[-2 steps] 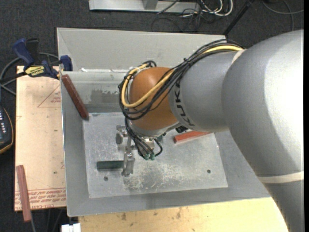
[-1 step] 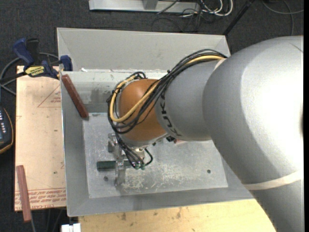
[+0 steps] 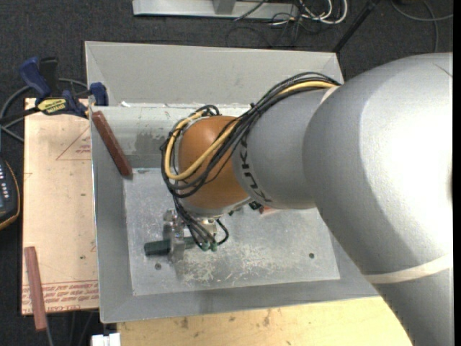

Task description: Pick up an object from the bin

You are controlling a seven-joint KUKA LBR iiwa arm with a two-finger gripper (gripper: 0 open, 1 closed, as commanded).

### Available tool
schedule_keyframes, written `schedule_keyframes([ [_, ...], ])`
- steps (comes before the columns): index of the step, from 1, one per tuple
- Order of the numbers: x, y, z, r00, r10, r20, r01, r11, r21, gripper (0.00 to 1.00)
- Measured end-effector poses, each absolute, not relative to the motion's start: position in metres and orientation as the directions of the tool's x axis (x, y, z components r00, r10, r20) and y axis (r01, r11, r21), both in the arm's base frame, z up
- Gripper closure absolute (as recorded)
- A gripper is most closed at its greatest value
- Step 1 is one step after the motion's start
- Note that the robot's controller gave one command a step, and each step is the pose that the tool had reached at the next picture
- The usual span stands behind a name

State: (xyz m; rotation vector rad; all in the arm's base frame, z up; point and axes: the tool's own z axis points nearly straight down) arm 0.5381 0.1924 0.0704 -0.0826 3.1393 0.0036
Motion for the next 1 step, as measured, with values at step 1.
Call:
schedule_keyframes([
  [1, 0.5294, 0.1772, 0.2509, -0.995, -0.096, -0.011, -0.096, 0.995, 0.003, 1.0],
])
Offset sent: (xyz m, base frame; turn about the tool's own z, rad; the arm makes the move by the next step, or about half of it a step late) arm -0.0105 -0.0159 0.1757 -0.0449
